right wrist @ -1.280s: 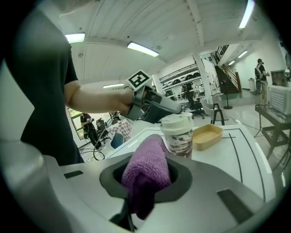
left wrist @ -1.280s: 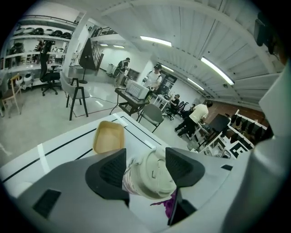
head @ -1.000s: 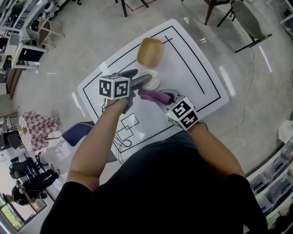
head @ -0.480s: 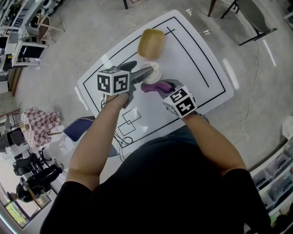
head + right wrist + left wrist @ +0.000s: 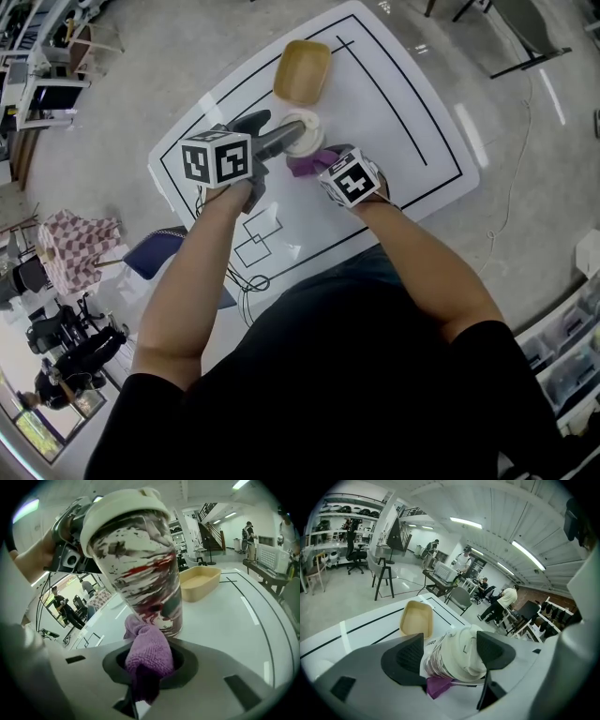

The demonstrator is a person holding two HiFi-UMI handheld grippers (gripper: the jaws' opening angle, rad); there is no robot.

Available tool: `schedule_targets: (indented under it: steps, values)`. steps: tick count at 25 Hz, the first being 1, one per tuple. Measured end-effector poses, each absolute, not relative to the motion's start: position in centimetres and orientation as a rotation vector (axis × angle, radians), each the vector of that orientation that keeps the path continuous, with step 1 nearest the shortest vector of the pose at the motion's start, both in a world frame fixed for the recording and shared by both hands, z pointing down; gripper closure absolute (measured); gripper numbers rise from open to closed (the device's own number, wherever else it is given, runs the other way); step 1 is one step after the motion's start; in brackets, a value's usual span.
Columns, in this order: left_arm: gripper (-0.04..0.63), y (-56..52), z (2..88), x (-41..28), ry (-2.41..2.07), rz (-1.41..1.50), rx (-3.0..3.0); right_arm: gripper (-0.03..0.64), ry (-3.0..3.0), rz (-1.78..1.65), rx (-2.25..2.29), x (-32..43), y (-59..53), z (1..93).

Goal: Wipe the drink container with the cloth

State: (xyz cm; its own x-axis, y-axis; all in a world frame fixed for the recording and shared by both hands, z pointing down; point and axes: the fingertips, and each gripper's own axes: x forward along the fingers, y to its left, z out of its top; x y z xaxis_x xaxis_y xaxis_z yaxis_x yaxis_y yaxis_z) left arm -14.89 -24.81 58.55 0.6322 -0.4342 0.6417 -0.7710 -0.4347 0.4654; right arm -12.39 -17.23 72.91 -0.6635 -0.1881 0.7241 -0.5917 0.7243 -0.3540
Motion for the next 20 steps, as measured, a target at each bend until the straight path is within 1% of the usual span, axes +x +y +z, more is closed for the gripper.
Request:
schedule_targets:
  steps: [9,15,20]
  values:
    - [0.218,-24.7,58.6,-14.9,-0.953,0.535,2.079,0.528,-2.258,0.802,0.590,-11.9,-16.2,72.8]
    - [0.218,-24.6,58.3,-14.7,-0.962,0.521,2.078,0.528,-2.269,0.776,0.563,-8.6,-12.7,71.2]
    - [0.218,-24.4,58.4,-14.8,-0.969,0.510,2.074,0.528,-2.351,0.706,0.621,-6.3,-13.9,67.3]
